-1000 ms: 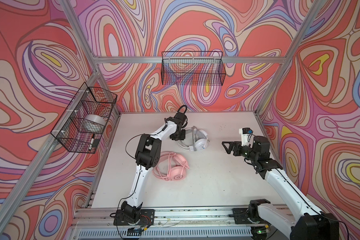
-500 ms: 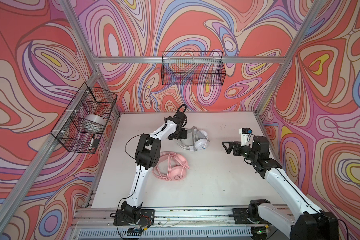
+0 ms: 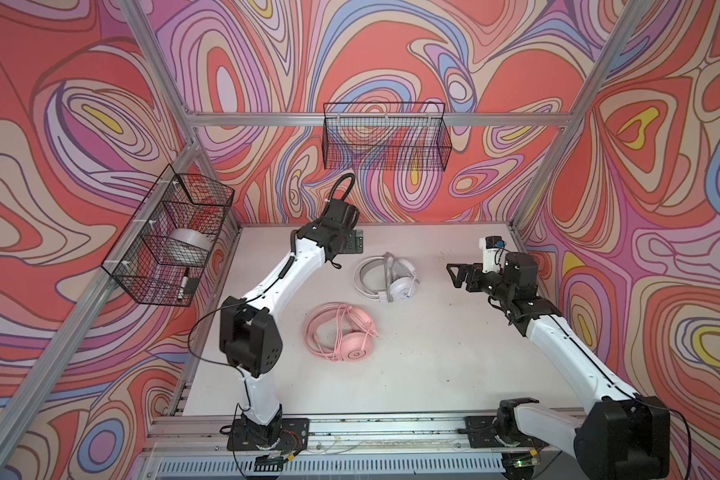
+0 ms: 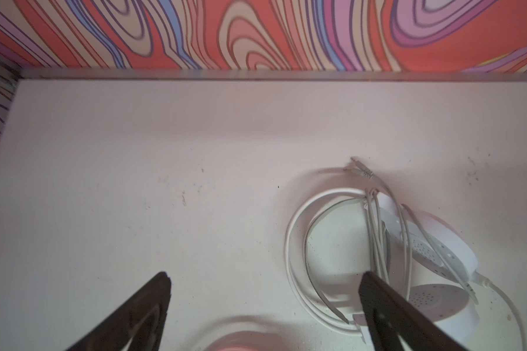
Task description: Wrap the headphones
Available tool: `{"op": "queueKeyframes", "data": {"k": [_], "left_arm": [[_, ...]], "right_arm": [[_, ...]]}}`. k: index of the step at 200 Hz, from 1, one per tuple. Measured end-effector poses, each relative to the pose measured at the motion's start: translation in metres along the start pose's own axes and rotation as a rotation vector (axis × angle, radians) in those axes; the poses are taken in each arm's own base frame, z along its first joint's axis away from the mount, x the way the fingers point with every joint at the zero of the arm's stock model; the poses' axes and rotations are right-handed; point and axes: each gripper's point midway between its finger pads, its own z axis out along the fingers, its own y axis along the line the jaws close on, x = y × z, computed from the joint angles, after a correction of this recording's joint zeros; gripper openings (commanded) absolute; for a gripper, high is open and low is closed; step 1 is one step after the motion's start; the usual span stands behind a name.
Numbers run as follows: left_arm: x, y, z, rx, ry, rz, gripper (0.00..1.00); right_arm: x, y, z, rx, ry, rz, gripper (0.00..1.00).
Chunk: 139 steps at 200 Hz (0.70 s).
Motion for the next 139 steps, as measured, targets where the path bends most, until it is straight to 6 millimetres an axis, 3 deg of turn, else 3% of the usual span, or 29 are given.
{"op": "queueKeyframes", "data": {"k": [28, 73, 88, 107, 139], "left_arm": [[0.021, 0.046, -0.028, -0.047, -0.106, -0.002, 1.0], [0.1, 0.137, -0.013, -0.207, -0.134, -0.061, 1.0], [0.121, 0.156, -0.009, -0.243, -0.132, -0.081, 1.0], [0.133, 0.174, -0.004, -0.28, -0.139, -0.11, 1.0], [0.147, 0.192, 0.003, -0.325, -0.16, -0.136, 1.0]], "right_arm": [[-0.004, -0.018, 0.004, 0.083, -0.071, -0.016, 0.98], [0.04, -0.059, 0.02, 0.241, -0.073, 0.007, 0.98], [0.056, -0.071, 0.026, 0.282, -0.058, 0.017, 0.99], [0.07, -0.082, 0.031, 0.32, -0.047, 0.018, 0.98], [0.062, -0.092, 0.035, 0.365, -0.127, -0.023, 0.99]]}}
